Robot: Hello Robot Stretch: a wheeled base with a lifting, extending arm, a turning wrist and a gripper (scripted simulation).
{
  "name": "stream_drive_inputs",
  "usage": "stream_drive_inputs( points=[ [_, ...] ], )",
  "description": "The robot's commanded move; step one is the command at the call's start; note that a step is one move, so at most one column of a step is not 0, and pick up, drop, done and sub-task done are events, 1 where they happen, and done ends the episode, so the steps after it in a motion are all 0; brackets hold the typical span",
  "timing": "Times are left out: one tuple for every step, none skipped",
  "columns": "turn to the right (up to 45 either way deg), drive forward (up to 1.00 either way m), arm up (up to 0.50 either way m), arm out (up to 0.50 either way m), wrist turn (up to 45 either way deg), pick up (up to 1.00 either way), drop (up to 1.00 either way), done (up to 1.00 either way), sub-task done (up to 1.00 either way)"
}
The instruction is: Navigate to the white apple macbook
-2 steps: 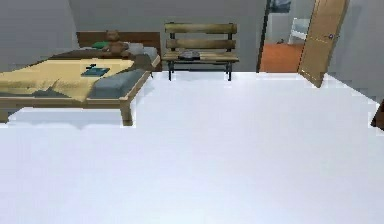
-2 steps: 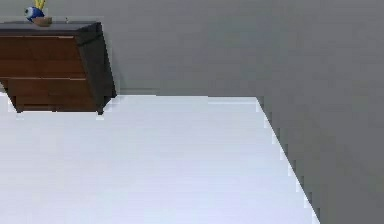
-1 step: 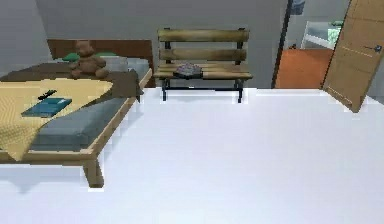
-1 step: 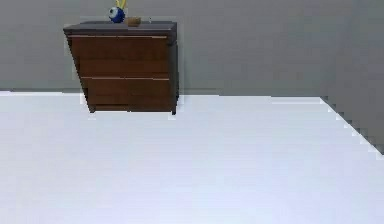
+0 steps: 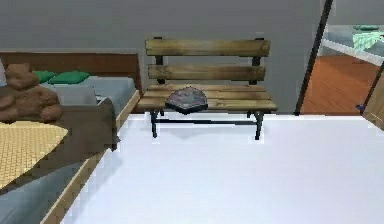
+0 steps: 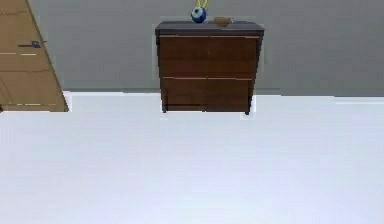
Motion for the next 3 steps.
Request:
stream_drive_inputs(
  points=[
    [0.0, 1.00, 0.00, 0.00, 0.0, 0.00, 0.00, 0.00, 0.00],
    [-3.0, 0.00, 0.00, 0.00, 0.0, 0.00, 0.00, 0.00, 0.00],
    [0.0, 0.20, 0.00, 0.00, 0.0, 0.00, 0.00, 0.00, 0.00]
  ],
)
